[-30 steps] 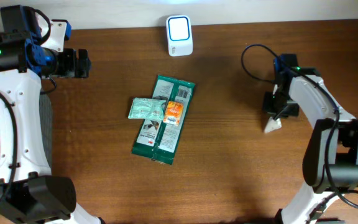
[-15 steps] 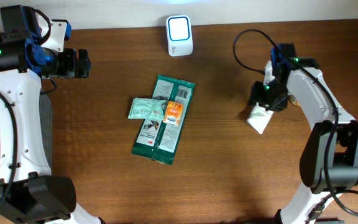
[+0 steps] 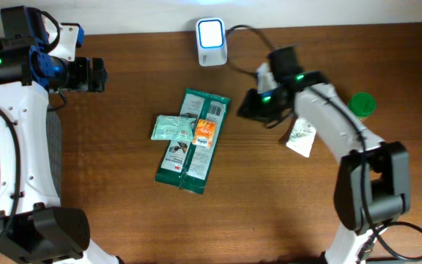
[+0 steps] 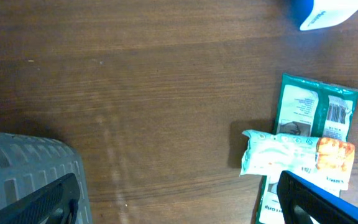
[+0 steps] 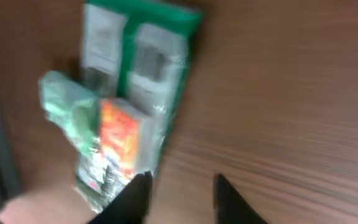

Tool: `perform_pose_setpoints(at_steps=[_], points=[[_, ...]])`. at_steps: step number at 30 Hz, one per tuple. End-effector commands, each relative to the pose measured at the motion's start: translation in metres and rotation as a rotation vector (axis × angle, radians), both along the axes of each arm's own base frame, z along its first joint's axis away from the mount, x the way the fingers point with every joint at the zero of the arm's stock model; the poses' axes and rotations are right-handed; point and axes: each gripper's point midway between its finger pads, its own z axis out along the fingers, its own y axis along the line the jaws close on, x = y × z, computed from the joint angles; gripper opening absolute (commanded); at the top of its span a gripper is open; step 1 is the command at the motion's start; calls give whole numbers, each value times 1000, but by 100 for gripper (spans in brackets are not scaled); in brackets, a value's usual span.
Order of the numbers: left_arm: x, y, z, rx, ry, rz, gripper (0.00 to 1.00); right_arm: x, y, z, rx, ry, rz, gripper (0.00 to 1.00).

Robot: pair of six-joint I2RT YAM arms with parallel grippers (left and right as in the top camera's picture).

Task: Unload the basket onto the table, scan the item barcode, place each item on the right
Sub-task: 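Grasp the orange soap box on the green packet with the right gripper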

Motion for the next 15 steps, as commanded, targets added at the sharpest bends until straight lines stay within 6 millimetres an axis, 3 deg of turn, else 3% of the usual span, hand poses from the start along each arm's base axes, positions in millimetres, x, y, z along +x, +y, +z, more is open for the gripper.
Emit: perform_pose_setpoints(at_steps=[1,9,12,15], points=[[0,0,4,-8,-8,11,99,-12,40,-11,33,37,-92,22],[0,0,4,-8,-8,11,99,-25,76,-41,-10,18,-97,22],[0,0,4,-8,-8,11,99,-27,78,-61,-28,49,-91,22],[0,0,4,-8,-8,11,99,-28,77,-68,-36,63,-91,23]])
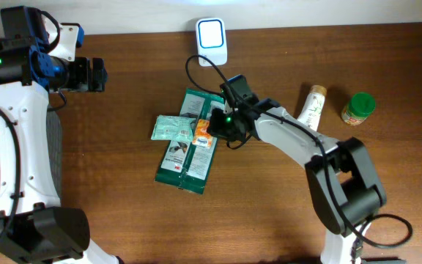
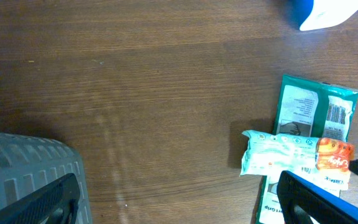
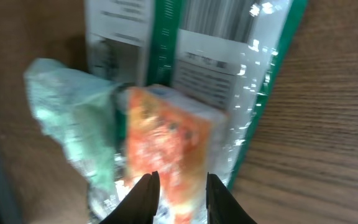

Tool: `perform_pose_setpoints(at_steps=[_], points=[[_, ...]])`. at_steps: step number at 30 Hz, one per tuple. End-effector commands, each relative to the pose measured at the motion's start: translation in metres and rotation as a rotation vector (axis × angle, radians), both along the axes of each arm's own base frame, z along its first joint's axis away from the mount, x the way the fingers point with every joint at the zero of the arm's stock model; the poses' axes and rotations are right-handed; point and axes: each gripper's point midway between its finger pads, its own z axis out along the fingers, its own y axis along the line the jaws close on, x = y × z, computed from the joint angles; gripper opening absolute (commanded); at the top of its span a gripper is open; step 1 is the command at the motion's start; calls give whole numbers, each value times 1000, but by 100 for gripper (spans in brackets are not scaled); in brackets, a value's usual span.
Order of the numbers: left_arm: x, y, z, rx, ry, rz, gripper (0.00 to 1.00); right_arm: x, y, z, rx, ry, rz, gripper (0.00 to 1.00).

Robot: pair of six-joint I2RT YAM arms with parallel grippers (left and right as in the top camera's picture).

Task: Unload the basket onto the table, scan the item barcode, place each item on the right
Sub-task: 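Grasp the orange soap box on the green packet with the right gripper, then lift the soap box and rotate it toward the scanner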

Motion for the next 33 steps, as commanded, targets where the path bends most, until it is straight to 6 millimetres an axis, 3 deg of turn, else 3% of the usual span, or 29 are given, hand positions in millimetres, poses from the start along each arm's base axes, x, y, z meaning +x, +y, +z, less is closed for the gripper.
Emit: perform_pose_setpoints(at_steps=[1,5,9,14,15,17,21,23,25,28,31,33], points=[[0,0,4,-8,-8,11,99,-4,-2,-15,-26,24,-7,23],[0,0,4,-8,-8,11,99,-1,2,-16,-18,9,-4,23],[0,0,4,-8,-8,11,99,-6,11,-34,-18,31,20,22],[0,0,4,-8,-8,11,99,-5,10,-35,-15,32,18,4],[0,0,4,-8,-8,11,99,-6,11,-34,-8,34,25,4],[0,0,4,-8,-8,11,99,-6,14,-27,33,33,60,4],[0,0,4,-8,-8,11,99,-7,22,24,220,-75,313,4],[0,0,4,-8,-8,11,99,-15,9,44,263,-107,433,4],[0,0,4,-8,-8,11,99,-21,-14,44,217,-92,497,4],[0,0,4,-8,-8,11,99,-29,-62,26,58,-15,496,4],[0,0,4,-8,-8,11,99,-22,-114,3,-194,25,451,4],[0,0,4,-8,-8,11,99,-17,-123,-1,-263,8,468,4]])
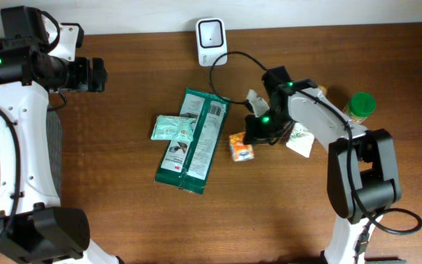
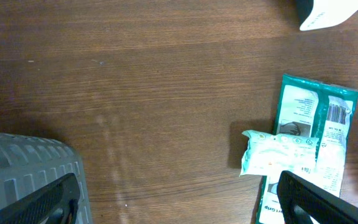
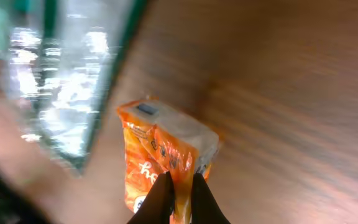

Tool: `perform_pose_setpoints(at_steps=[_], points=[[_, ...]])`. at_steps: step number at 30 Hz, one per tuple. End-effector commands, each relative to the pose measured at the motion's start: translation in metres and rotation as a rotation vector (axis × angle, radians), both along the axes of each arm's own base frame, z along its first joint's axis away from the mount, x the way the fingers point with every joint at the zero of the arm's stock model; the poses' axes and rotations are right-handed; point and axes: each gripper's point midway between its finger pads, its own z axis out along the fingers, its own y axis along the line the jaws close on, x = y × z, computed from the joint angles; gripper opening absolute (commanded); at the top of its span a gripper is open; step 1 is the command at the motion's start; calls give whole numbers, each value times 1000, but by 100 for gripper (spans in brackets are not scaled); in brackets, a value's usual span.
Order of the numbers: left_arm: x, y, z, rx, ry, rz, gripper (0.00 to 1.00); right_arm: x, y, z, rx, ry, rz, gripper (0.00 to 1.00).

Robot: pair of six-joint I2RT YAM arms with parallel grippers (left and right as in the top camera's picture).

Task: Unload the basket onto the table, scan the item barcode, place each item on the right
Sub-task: 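Lift the soap box and rotate it toward the scanner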

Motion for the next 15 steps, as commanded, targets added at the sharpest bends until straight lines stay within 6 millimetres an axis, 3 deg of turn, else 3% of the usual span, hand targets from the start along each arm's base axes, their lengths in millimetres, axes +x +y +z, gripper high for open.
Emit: perform_pose_setpoints(at_steps=[1,2,4,5,8,10,12,15], points=[[0,0,4,-8,-8,11,99,16,-27,-2,-166,-125,84,4],[0,0,4,-8,-8,11,99,19,-29,-4,-179,-135,87,5],[0,0,4,-8,-8,11,99,24,-31,-3,-186,-152,71,56],[0,0,4,-8,-8,11,99,28,-31,0,-179,-153,40,63],[0,0,4,-8,-8,11,99,39,-40,14,-136,-117,-94,65],[0,0,4,-8,-8,11,99,37,-41,21,-62,-31,-223,61],[0,0,4,-8,-8,11,99,25,-38,23,5,81,-310,52],[0,0,4,-8,-8,11,99,3,-32,15,10,177,-328,50]])
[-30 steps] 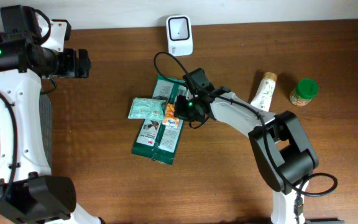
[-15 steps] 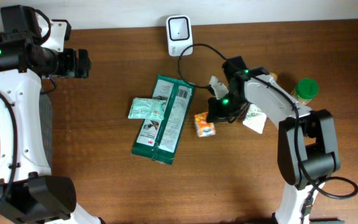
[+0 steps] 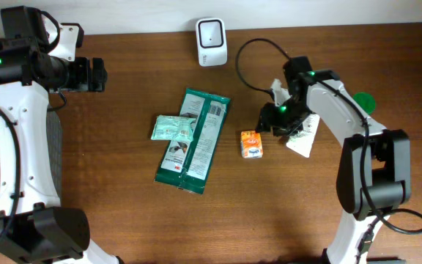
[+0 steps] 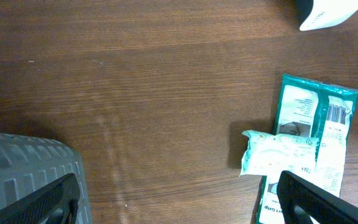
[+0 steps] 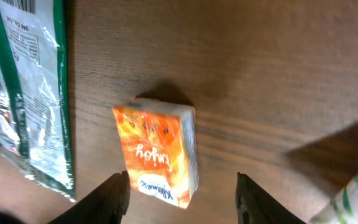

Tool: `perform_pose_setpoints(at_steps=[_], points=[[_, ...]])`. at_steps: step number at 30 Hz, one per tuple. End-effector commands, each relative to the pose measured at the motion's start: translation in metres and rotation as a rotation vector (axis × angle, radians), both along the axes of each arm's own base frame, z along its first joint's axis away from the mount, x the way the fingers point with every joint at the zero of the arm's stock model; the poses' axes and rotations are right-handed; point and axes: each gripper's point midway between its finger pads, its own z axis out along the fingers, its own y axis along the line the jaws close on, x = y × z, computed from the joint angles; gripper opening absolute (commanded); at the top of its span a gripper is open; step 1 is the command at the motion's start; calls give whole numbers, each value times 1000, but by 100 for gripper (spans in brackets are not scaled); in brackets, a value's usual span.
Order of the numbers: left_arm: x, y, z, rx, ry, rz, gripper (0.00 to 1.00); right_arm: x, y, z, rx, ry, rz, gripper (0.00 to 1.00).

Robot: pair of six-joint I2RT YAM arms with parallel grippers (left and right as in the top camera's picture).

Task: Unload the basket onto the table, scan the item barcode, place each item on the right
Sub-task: 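Lift the soap box and rotate it toward the scanner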

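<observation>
A small orange tissue packet [image 3: 251,144] [image 5: 157,152] lies flat on the brown table, right of the long green package [image 3: 195,141] [image 5: 30,93]. My right gripper [image 3: 275,121] [image 5: 182,199] hovers just right of the packet, open, holding nothing. The white barcode scanner [image 3: 211,33] [image 4: 328,12] stands at the table's far edge, its window dark. A pale green pouch [image 3: 173,127] [image 4: 278,152] rests on the green package [image 4: 309,143]. My left gripper [image 3: 94,75] [image 4: 179,199] is open at the far left, high over bare wood.
A green-lidded jar [image 3: 361,103] and a white printed tube [image 3: 302,138] lie under and beside my right arm. The scanner's black cable [image 3: 244,55] loops toward that arm. A grey ribbed bin [image 4: 23,168] sits at the left edge.
My right gripper was shut on the orange packet just right of the green package. Now the packet lies on the table and the gripper is open, a little farther right.
The orange packet first lay on the green package, my right gripper off to the right and the scanner lit blue. Then the gripper straddled the packet on the pile. Later it held the packet beside the package, scanner dark. Now the packet is released; the left arm stayed still.
</observation>
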Motion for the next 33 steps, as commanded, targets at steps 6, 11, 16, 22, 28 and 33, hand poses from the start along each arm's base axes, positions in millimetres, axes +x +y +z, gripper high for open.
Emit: perform_pose_setpoints(at_steps=[6,11,16,22,28,33], points=[[0,0,4,-8,-8,11,99,-37,22,-13,52,136,-34,40],[0,0,4,-8,-8,11,99,-40,10,-25,-25,131,-33,40],[0,0,4,-8,-8,11,99,-43,17,-34,-9,117,-19,40],[0,0,4,-8,-8,11,99,-48,26,-48,19,99,-3,29],[0,0,4,-8,-8,11,99,-45,26,-49,24,80,0,4],[0,0,4,-8,-8,11,99,-37,85,22,468,-66,218,4]])
